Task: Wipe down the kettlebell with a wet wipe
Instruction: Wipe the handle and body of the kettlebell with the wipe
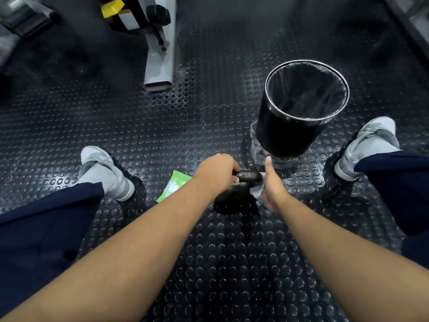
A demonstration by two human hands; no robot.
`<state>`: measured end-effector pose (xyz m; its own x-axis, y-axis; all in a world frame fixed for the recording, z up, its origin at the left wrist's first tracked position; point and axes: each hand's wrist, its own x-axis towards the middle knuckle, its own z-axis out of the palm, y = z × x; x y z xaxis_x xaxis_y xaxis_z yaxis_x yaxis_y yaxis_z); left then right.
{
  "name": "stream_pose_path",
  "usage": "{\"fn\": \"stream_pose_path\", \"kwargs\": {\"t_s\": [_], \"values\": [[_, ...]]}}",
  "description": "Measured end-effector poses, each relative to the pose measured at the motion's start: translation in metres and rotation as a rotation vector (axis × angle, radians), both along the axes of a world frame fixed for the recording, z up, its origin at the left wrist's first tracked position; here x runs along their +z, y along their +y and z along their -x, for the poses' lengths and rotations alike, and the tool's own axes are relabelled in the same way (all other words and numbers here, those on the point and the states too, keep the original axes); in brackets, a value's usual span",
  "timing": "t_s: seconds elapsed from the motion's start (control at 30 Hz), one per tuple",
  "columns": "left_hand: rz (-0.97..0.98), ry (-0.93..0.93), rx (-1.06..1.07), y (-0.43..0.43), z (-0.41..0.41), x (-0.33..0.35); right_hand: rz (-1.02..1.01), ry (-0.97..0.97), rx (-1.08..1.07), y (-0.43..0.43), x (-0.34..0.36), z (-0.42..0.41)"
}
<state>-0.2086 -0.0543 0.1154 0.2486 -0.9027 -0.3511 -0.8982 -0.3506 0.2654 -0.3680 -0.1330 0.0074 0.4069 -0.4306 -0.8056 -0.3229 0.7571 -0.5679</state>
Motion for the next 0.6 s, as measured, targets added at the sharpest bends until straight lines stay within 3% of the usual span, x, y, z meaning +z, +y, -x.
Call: {"fn": "stream_pose_path", "kwargs": {"t_s": [0.03, 0.1, 0.27, 0.4, 0.53, 0.6], "values": [[0.001, 0.002, 0.0, 0.0, 0.0, 0.0, -0.017, -0.043, -0.01, -0.008, -0.018, -0.001], [0.009, 0.001, -0.003, 0.0, 0.0, 0.001, 0.039, 0.068, 0.047, -0.014, 0.01, -0.009], [0.008, -0.015, -0.011, 0.002, 0.001, 0.002, 0.149, 0.254, 0.47, -0.041, 0.074, -0.027], [0.018, -0.022, -0.016, 0.002, 0.003, 0.003, 0.421, 0.531, 0.77, -0.052, 0.09, -0.042], [0.033, -0.033, -0.028, 0.002, 0.002, 0.001, 0.635, 0.524, 0.764, -0.028, 0.066, -0.039], [0.033, -0.034, -0.034, 0.001, 0.001, 0.001, 0.525, 0.409, 0.54, -0.017, 0.048, -0.025]]}}
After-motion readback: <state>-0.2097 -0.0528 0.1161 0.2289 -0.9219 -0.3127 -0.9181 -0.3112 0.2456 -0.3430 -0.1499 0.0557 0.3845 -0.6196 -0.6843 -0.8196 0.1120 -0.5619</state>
